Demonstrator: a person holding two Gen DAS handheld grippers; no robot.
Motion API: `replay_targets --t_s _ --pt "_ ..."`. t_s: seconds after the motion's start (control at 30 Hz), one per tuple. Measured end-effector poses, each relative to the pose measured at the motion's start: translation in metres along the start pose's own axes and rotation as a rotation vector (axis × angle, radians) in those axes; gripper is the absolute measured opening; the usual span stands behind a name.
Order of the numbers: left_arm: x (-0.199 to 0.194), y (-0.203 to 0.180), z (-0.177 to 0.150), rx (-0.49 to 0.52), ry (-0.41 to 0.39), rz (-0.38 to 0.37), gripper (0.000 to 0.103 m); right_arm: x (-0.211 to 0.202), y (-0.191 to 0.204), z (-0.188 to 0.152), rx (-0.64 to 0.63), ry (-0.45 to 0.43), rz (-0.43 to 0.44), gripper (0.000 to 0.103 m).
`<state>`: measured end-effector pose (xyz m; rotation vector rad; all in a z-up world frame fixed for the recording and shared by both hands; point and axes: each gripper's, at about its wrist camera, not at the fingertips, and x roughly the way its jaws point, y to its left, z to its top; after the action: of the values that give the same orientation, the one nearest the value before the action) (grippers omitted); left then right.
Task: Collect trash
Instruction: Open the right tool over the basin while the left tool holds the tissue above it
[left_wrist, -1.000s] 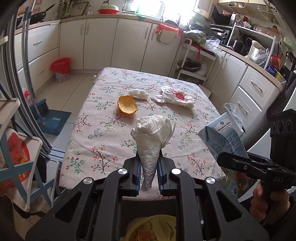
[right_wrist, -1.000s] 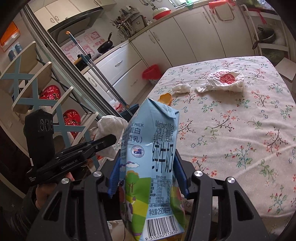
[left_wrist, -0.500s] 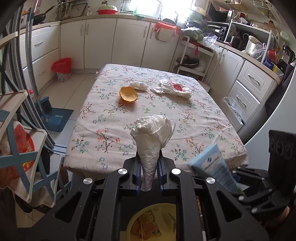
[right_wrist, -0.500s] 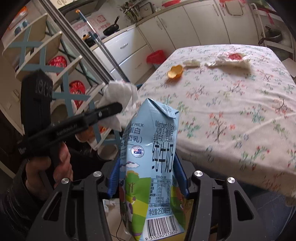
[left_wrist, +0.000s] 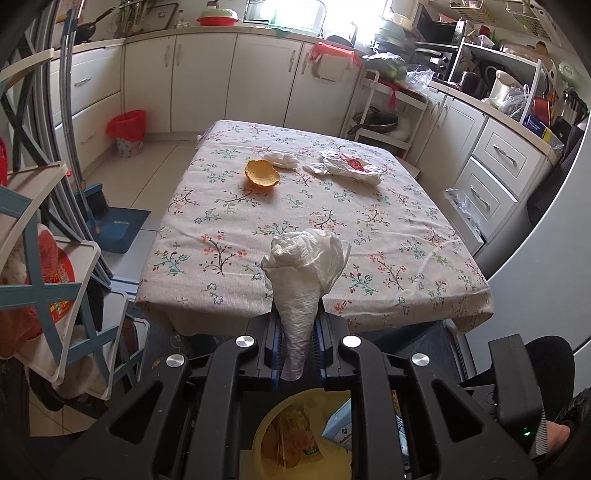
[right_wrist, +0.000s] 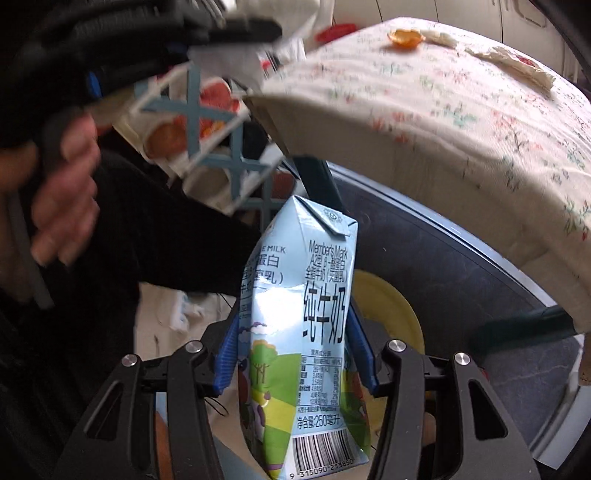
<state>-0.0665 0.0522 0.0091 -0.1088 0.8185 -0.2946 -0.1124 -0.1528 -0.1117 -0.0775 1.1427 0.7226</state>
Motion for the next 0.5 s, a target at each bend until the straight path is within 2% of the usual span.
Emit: replay_targets --t_s 0.1,0.2,0.3,0.37,0.5 --pt "-0.002 0.000 -0.003 -0.002 0.002 0.002 0.014 0.001 -0.006 -0.004 0.030 0.020 -0.012 0.060" --pt "-0.005 0.003 -0.008 -0.003 0.006 0.005 0.014 -0.009 -0.017 -0.004 0.078 -0.012 -0.024 0.061" --pt "-0.006 0.004 -0.014 0.000 0.016 0.009 0.014 -0.020 -0.028 -0.004 0.135 -0.062 -0.049 0.062" --pt "-0.006 0.006 -0.018 0.002 0.025 0.012 0.013 -0.028 -0.039 -0.002 0.196 -0.109 -0.073 0.066" --pt "-0.004 0.012 -0.025 0.006 0.054 0.012 0.014 -0.051 -0.071 -0.004 0.370 -0.225 -0.087 0.068"
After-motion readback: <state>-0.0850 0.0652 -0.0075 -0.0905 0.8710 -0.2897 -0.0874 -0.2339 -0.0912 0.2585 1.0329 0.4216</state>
